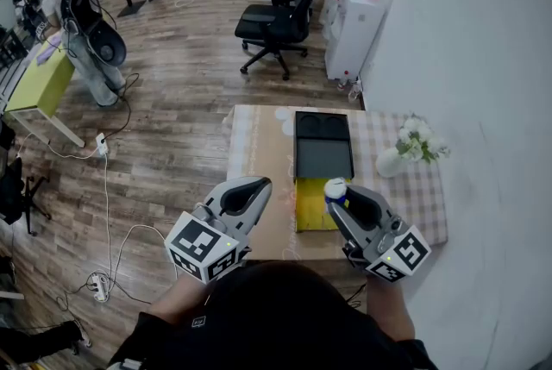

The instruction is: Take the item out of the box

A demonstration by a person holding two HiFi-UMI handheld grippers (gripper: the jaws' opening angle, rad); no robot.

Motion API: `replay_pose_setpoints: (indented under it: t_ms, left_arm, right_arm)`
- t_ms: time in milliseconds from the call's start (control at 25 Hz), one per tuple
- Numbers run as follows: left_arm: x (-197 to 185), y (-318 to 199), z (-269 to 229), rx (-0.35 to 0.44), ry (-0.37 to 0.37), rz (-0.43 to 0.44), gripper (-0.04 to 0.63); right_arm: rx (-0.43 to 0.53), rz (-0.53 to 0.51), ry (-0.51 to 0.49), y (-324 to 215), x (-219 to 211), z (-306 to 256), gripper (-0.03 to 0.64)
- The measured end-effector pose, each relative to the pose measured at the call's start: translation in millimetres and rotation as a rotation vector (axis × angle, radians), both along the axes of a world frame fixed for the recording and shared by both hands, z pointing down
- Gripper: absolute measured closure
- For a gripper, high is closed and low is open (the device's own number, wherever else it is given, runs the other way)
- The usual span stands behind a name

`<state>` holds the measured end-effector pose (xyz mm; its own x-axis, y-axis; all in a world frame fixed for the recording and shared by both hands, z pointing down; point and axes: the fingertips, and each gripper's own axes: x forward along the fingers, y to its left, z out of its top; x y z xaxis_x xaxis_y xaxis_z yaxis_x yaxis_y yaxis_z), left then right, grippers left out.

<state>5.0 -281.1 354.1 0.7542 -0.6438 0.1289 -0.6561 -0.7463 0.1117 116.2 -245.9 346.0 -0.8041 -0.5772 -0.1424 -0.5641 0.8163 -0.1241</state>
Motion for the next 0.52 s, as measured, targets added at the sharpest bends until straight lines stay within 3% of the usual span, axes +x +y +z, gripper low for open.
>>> replay_pose_setpoints:
  t_ms: [520]
  left_arm:
    - [-5.8,7.9,1.5,-0.014,0.002,0.003,0.580]
  right_arm:
    - [-0.007,-0.005,0.001,7.4,-7.3,-1.2,0.492]
